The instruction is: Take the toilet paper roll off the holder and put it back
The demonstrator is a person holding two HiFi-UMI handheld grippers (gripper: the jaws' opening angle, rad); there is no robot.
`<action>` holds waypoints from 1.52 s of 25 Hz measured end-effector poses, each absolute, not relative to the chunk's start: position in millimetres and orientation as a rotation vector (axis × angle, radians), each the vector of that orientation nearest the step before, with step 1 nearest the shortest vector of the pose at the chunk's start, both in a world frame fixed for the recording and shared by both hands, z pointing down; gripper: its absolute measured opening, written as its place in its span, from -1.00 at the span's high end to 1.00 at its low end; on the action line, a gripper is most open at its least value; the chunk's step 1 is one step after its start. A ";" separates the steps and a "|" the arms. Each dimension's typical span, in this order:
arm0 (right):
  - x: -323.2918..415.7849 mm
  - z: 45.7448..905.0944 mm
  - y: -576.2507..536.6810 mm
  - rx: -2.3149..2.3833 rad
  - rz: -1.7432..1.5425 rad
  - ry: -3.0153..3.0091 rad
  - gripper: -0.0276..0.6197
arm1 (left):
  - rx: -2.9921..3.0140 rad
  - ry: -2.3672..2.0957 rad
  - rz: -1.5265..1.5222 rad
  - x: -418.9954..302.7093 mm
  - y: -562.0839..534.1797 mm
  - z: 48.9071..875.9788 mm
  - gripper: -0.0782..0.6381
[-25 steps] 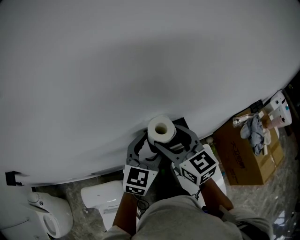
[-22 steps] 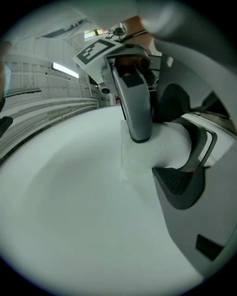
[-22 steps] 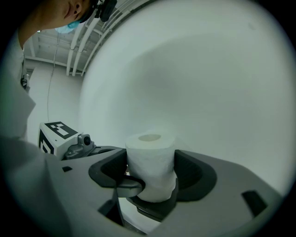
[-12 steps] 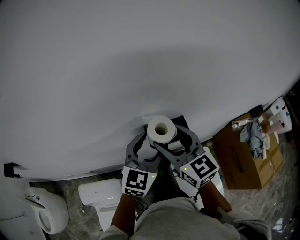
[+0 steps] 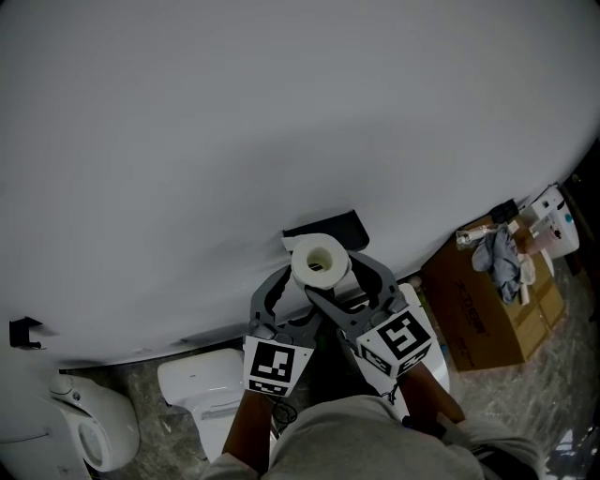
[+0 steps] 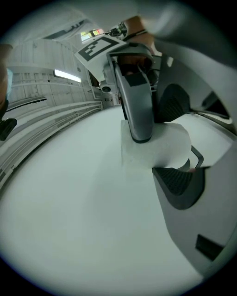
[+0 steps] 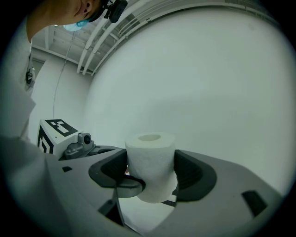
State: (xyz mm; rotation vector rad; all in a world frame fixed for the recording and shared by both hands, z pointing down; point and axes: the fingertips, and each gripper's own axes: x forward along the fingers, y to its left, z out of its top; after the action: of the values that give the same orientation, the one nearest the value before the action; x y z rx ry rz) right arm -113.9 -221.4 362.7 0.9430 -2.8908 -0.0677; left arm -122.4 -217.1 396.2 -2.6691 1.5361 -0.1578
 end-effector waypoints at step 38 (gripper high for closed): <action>-47.9 335.5 -95.6 1.181 -0.236 -2.821 -0.07 | -2.678 1.308 -0.073 -57.7 -97.8 366.4 -0.10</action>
State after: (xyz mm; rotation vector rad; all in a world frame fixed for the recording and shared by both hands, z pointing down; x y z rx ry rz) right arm -47.9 -95.6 335.5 1.1807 -2.8212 -0.2362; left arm -57.7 -97.8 366.4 -2.6777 1.3084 -0.0733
